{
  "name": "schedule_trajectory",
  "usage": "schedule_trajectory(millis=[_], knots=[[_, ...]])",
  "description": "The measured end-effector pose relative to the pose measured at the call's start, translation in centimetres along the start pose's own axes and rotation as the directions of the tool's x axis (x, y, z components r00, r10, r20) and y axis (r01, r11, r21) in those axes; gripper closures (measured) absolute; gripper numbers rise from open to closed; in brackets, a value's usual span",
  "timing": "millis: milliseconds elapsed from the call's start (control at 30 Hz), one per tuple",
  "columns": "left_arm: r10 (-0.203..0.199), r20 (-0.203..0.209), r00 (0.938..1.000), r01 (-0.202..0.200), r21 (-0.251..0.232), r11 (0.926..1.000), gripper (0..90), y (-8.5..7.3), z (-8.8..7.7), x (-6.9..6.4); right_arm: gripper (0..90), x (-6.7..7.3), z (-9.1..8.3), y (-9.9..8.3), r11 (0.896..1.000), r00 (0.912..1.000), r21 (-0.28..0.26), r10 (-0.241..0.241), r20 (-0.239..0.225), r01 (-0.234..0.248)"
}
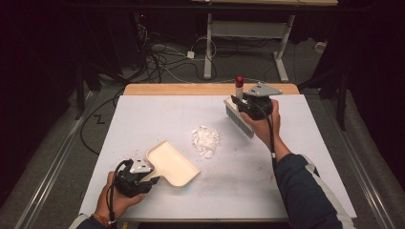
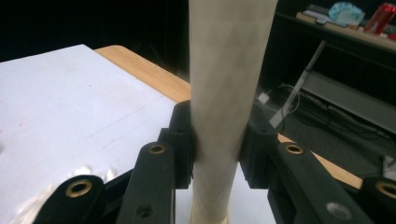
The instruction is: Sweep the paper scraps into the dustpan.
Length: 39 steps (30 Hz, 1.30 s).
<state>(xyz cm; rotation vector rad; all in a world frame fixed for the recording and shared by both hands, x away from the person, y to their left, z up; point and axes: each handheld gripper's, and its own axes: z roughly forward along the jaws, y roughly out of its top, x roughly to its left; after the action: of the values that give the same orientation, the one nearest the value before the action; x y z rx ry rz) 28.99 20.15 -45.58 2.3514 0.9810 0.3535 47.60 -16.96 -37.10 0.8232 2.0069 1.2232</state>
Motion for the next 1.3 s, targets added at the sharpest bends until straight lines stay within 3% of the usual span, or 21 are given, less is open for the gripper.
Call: schedule_trajectory(millis=[67, 100, 200, 367, 667, 800, 900, 967, 1000, 1300], knots=[[-0.002, -0.002, 1.0, 0.002, 0.005, 1.0, 63.5, 0.2, 0.1, -0.2, 70.3, 0.1, 0.7, 0.2, 1.0, 1.0, 0.003, 0.004, -0.002, -0.004], [-0.006, -0.001, 1.0, 0.006, 0.002, 1.0, 63.5, 0.3, 0.2, -0.4, 70.4, 0.8, 2.1, 0.5, 1.0, 0.9998, -0.007, -0.016, 0.013, 0.016], [0.001, 0.0, 1.0, -0.001, 0.002, 1.0, 63.5, 0.4, 0.3, -0.5, 70.4, 1.3, 2.9, 0.4, 1.0, 0.9997, -0.009, -0.017, 0.018, 0.018], [0.007, -0.007, 1.0, -0.008, -0.007, 1.0, 63.5, 0.3, 0.6, -0.7, 70.4, 3.2, 4.1, -0.1, 0.999, 0.9978, -0.022, -0.03, -0.059, 0.029], [0.011, -0.007, 0.9999, -0.011, 0.008, 0.9999, 63.5, 0.4, 0.9, -0.8, 69.5, 5.4, 3.1, -0.9, 0.997, 0.9817, -0.044, -0.063, -0.18, 0.056], [0.007, -0.005, 1.0, -0.007, 0.01, 0.9999, 63.5, 0.5, 1.1, -0.9, 69.6, 5.7, 2.7, -0.9, 0.997, 0.9794, -0.051, -0.061, -0.193, 0.053], [0.012, -0.007, 0.9999, -0.012, 0.012, 0.9999, 63.5, 0.7, 1.3, -0.9, 70.1, 5.8, 2.4, -0.8, 0.996, 0.9704, -0.077, -0.057, -0.235, 0.04], [0.017, -0.017, 0.9997, -0.017, 0.002, 0.9998, 63.5, 0.8, 1.3, -1.1, 70.1, 6.0, 2.4, -0.9, 0.996, 0.9691, -0.08, -0.061, -0.239, 0.043], [0.022, -0.022, 0.9995, -0.022, 0.004, 0.9997, 63.5, 0.8, 1.4, -1.1, 69.9, 6.5, 2.2, -1.0, 0.994, 0.9665, -0.083, -0.088, -0.241, 0.07], [0.015, -0.01, 0.9998, -0.015, 0.017, 0.9997, 63.5, 0.9, 1.9, -1.0, 69.6, 8.0, 1.9, -1.4, 0.987, 0.9533, -0.109, -0.14, -0.268, 0.114]])
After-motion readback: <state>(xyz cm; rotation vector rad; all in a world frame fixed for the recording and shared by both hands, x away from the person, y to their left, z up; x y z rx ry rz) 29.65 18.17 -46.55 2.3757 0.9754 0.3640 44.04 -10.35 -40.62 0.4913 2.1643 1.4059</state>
